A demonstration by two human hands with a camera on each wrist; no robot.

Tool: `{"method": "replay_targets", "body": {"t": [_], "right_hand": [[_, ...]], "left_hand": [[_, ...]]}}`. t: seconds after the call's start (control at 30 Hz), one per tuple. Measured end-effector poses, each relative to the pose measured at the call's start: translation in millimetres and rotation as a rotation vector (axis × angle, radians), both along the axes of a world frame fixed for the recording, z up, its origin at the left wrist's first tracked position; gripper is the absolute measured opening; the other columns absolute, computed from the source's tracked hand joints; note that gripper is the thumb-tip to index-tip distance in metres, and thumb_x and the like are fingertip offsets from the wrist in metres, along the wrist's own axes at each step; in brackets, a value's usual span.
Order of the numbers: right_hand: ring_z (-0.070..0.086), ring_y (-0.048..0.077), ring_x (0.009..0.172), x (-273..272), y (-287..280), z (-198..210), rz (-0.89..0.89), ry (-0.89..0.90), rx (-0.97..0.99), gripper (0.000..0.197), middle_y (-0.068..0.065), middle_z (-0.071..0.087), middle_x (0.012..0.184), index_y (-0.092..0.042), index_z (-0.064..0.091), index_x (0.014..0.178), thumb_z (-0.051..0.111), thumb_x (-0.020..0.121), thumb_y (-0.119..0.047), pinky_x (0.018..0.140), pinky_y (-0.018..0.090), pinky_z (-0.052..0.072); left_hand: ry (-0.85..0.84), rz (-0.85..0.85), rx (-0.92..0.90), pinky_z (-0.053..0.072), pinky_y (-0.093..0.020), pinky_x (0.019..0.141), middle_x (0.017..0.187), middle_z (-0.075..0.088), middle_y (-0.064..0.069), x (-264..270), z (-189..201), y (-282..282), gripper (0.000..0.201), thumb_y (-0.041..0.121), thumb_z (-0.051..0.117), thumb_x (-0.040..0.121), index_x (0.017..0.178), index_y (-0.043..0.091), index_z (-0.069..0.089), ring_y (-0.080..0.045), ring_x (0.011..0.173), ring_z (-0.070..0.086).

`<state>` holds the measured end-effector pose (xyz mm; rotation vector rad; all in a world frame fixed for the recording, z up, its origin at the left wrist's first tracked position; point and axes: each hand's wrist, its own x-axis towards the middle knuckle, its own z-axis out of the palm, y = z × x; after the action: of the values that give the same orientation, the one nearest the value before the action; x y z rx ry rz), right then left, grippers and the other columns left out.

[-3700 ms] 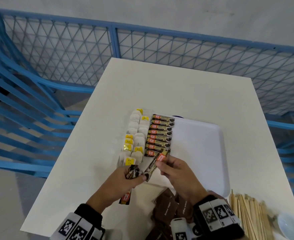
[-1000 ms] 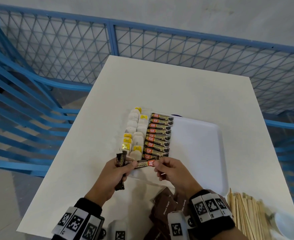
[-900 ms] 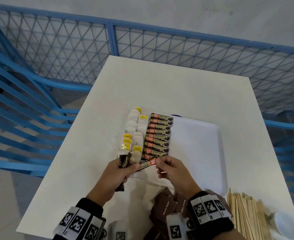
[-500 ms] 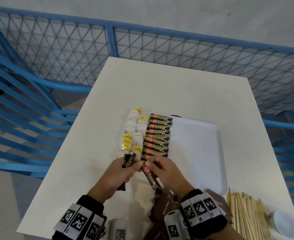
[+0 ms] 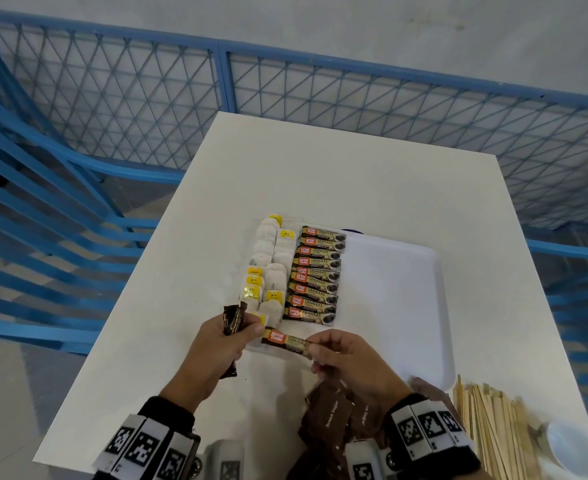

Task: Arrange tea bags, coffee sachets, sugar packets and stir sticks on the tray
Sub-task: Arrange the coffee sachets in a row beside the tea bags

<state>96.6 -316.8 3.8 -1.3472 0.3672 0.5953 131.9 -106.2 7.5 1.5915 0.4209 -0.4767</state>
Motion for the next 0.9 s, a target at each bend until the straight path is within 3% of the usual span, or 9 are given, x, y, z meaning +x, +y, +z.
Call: {"method": "replay_targets", "body": {"t": [0.07,0.13,0.27,0.37,0.6,0.73,0.8,0.9], "right_hand": [[0.060,0.012,0.058,2,-5,-5,-0.126,0.000,0.008,0.008,0.005,0.065,0.069,-0.002,0.064,0.092,0.061,0.085,0.000,0.056,0.019,0.050],[0.059,0.013,0.060,5,-12,-12,-0.184,-0.014,-0.059,0.010,0.004,0.068,0.069,-0.003,0.065,0.093,0.062,0.084,0.000,0.059,0.020,0.051],[0.056,0.013,0.062,13,-21,-25,-0.123,-0.091,-0.364,0.010,0.002,0.067,0.072,-0.015,0.068,0.086,0.066,0.083,-0.006,0.059,0.018,0.047],[0.056,0.009,0.061,18,-20,-34,-0.050,-0.132,-0.532,0.011,-0.004,0.066,0.071,-0.022,0.064,0.083,0.071,0.080,-0.014,0.060,0.017,0.044],[0.061,0.019,0.070,22,-12,-47,-0.083,-0.193,-0.676,0.019,0.008,0.067,0.076,-0.013,0.058,0.084,0.074,0.077,-0.019,0.065,0.025,0.048],[0.066,0.025,0.078,22,-11,-52,-0.071,-0.260,-0.707,0.016,0.010,0.070,0.078,-0.013,0.056,0.081,0.072,0.080,-0.017,0.070,0.031,0.052],[0.065,0.024,0.078,24,-11,-55,-0.076,-0.269,-0.729,0.017,0.010,0.069,0.080,-0.011,0.057,0.083,0.072,0.080,-0.017,0.069,0.029,0.052],[0.062,0.021,0.075,27,-12,-56,-0.077,-0.296,-0.777,0.019,0.010,0.066,0.081,-0.008,0.056,0.084,0.072,0.080,-0.018,0.061,0.016,0.046]], "left_hand": [[0.000,-0.002,0.000,0.030,-0.024,0.051,0.067,0.049,-0.008,-1,-1,0,0.005,0.007,0.066,0.084,0.080,0.011,0.066,-0.011,0.051,0.031],[-0.010,0.028,-0.028,0.030,-0.024,0.051,0.064,0.044,-0.007,-2,-1,-1,0.006,0.010,0.065,0.085,0.080,0.010,0.065,-0.011,0.050,0.031],[-0.034,0.123,-0.084,0.033,-0.026,0.054,0.071,0.046,-0.011,0,0,3,0.009,0.017,0.062,0.088,0.089,0.008,0.064,-0.009,0.047,0.034],[-0.034,0.157,-0.088,0.034,-0.026,0.055,0.070,0.053,-0.006,2,1,7,0.009,0.017,0.060,0.089,0.090,0.008,0.063,-0.007,0.044,0.037],[0.004,0.186,-0.126,0.038,-0.017,0.046,0.070,0.056,-0.003,-2,2,9,0.009,0.015,0.057,0.092,0.087,0.009,0.061,-0.010,0.050,0.038],[0.045,0.243,-0.187,0.039,-0.020,0.049,0.070,0.057,-0.005,0,3,9,0.007,0.014,0.055,0.093,0.088,0.011,0.059,-0.009,0.049,0.043],[0.064,0.254,-0.233,0.040,-0.019,0.046,0.071,0.056,-0.006,3,4,9,0.005,0.013,0.054,0.093,0.090,0.012,0.059,-0.008,0.048,0.045],[0.108,0.252,-0.309,0.043,-0.018,0.041,0.071,0.056,-0.007,5,5,6,0.007,0.010,0.051,0.093,0.095,0.011,0.057,-0.008,0.047,0.049]]}}
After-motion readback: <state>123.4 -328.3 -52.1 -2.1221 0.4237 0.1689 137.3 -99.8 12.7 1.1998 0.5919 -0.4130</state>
